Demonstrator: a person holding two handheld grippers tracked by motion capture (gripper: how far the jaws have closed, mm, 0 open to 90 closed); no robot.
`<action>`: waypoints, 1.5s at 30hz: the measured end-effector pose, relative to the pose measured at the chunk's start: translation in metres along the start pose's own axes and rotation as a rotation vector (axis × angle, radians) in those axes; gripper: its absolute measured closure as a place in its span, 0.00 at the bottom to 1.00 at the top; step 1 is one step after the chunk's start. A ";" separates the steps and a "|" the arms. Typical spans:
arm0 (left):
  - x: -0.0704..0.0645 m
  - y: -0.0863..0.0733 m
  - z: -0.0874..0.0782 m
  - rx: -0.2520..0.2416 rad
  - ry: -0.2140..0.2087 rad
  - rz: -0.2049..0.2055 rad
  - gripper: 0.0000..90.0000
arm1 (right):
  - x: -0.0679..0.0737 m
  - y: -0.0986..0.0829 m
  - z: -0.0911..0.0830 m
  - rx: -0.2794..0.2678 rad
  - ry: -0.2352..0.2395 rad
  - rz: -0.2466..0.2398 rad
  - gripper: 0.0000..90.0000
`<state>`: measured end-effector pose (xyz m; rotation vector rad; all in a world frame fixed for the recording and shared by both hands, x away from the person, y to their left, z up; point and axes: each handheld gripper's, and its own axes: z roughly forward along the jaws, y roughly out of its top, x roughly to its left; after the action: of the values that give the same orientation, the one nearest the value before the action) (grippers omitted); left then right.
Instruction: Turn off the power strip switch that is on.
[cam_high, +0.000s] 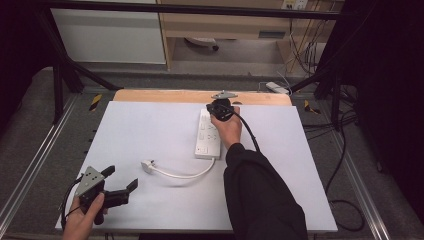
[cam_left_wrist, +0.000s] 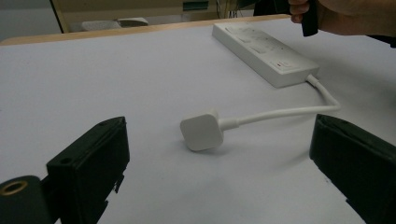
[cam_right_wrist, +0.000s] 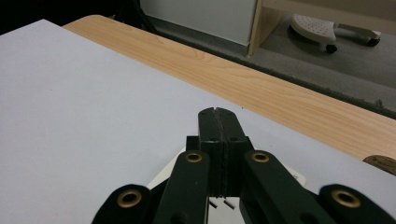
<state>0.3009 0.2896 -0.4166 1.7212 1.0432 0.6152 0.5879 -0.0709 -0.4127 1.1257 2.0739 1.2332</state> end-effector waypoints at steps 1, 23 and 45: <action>0.000 0.000 0.000 0.000 0.000 0.000 0.05 | 0.000 0.000 0.001 -0.001 -0.001 0.002 1.00; -0.001 0.001 0.000 -0.002 -0.005 0.005 0.05 | 0.002 -0.005 0.008 0.024 0.002 0.001 1.00; -0.001 0.001 0.000 -0.001 -0.006 0.003 0.05 | 0.010 -0.015 0.025 0.065 0.008 0.011 1.00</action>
<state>0.3011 0.2887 -0.4162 1.7230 1.0359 0.6129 0.5945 -0.0547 -0.4375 1.1642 2.1306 1.1842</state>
